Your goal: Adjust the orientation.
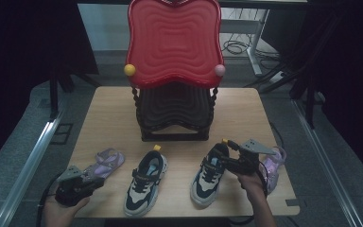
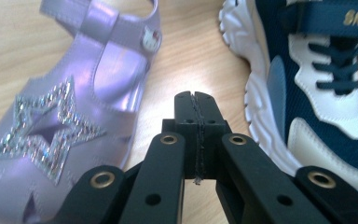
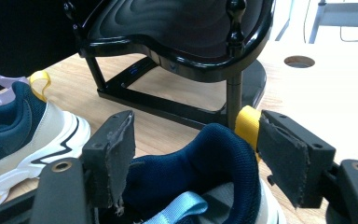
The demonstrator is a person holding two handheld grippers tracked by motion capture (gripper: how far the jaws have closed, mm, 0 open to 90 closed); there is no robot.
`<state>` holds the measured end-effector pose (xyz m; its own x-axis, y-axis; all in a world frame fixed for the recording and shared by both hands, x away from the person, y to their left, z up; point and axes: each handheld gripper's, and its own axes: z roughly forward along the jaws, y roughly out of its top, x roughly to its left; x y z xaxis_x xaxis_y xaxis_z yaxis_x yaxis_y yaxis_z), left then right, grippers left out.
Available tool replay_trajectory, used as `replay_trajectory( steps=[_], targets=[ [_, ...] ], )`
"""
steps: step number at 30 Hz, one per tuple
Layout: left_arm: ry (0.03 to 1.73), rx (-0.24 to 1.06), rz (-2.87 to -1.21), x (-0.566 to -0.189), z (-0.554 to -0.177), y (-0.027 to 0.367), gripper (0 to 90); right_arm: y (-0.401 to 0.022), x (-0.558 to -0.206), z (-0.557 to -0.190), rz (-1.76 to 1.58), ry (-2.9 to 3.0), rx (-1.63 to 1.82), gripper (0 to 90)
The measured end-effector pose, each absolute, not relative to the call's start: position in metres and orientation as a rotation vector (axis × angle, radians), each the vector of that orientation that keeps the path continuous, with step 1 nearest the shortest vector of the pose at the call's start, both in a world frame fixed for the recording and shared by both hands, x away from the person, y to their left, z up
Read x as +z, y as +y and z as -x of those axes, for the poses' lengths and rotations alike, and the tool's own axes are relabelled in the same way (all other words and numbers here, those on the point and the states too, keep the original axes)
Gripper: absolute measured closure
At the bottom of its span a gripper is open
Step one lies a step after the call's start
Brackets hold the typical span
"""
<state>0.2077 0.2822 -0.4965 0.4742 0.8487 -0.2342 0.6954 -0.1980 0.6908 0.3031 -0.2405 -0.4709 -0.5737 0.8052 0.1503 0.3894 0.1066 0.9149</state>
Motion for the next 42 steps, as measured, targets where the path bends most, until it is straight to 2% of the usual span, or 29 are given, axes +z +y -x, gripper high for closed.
replay_trajectory(
  steps=[24, 31, 42],
  targets=[
    [1.393, 0.241, -2.018, -0.522, -0.201, 0.298, 90.0, -0.248, -0.472, -0.304, -1.245, 1.984, 1.415, 29.7],
    [1.415, 0.291, -2.053, -0.522, -0.203, 0.300, 90.0, -0.246, -0.472, -0.303, -1.233, 1.997, 1.414, 29.7],
    [1.430, 0.303, -2.075, -0.522, -0.205, 0.305, 90.0, -0.247, -0.472, -0.303, -1.244, 1.991, 1.406, 29.7]
  ],
)
